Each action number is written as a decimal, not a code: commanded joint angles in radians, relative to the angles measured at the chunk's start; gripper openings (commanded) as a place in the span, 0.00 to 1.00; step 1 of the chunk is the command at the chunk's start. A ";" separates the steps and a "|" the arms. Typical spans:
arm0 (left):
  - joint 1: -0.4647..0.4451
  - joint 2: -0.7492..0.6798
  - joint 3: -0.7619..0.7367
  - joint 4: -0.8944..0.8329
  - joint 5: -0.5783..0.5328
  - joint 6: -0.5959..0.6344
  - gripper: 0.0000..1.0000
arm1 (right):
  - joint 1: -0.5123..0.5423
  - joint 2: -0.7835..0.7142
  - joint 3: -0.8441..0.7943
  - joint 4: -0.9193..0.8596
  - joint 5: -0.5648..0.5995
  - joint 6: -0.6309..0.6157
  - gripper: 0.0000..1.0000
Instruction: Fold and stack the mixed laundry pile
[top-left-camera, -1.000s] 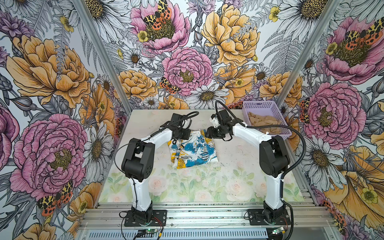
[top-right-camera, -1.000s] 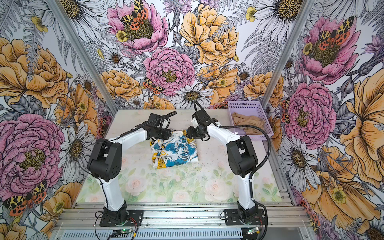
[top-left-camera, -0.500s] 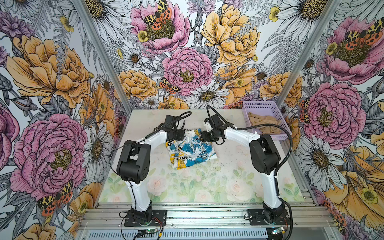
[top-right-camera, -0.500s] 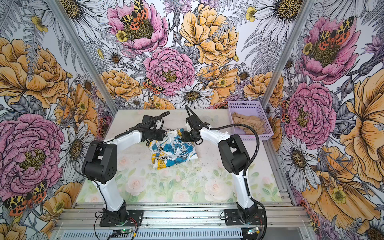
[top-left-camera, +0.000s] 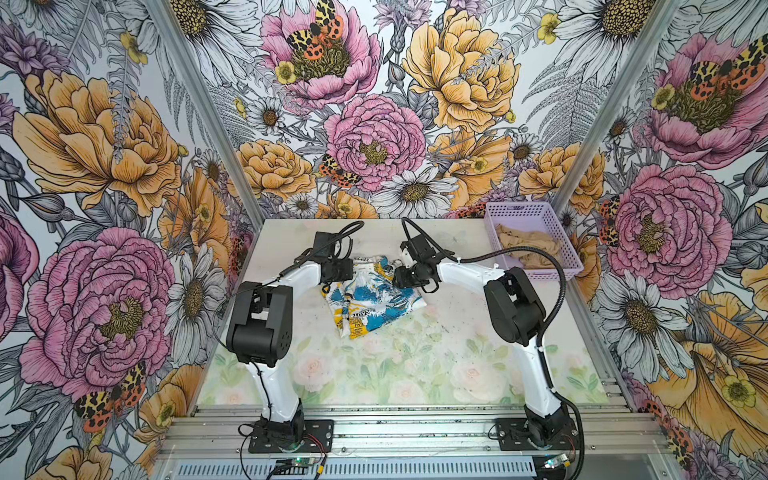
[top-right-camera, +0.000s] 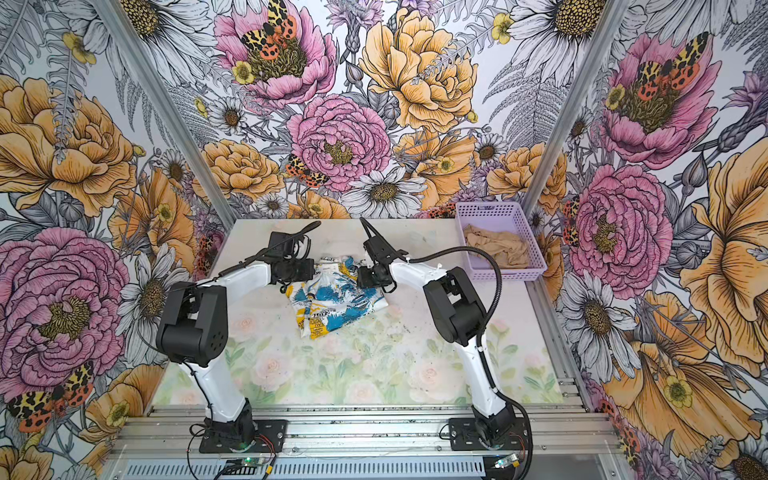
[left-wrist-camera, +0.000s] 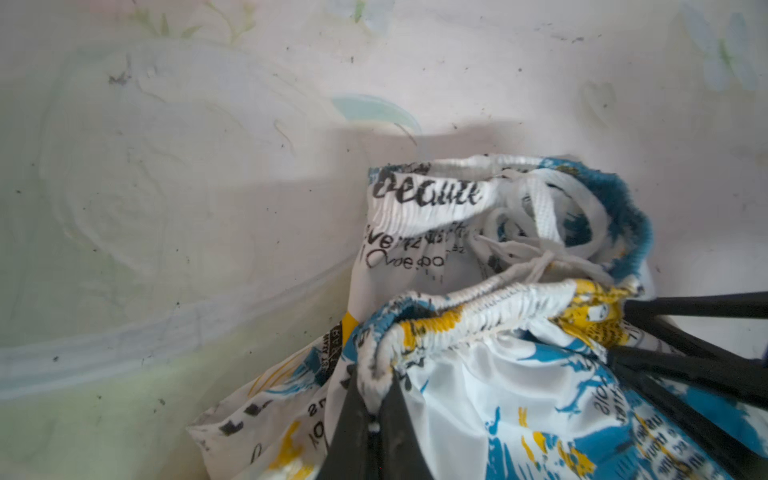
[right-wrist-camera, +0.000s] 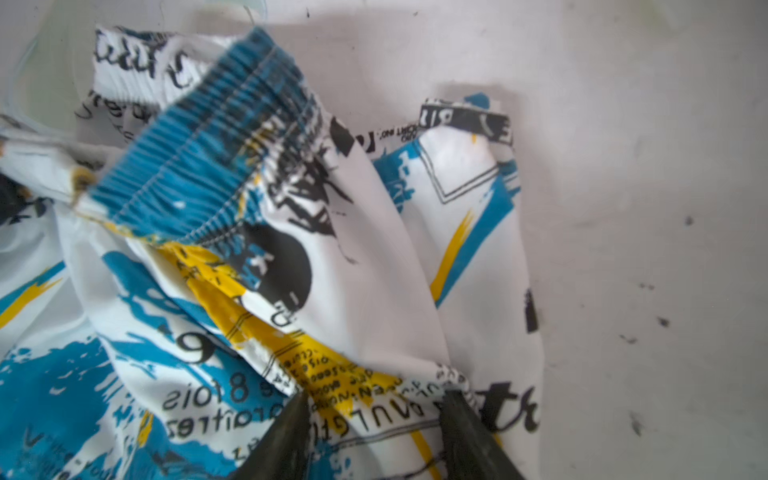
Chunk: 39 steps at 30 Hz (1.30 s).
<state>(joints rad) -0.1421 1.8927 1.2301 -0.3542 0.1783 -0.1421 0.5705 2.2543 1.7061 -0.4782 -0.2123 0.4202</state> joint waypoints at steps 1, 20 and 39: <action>0.036 0.022 0.035 0.016 -0.033 -0.029 0.00 | 0.008 0.030 0.026 -0.005 0.040 -0.011 0.53; -0.010 -0.130 0.042 -0.072 -0.106 -0.090 0.54 | 0.020 -0.093 0.028 -0.036 0.056 -0.005 0.55; -0.185 -0.283 -0.204 -0.052 -0.129 -0.254 0.46 | 0.032 0.131 0.377 -0.033 -0.074 0.017 0.44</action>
<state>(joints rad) -0.3199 1.6070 1.0409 -0.4511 0.0414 -0.3538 0.5961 2.3104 2.0178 -0.5224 -0.2508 0.4244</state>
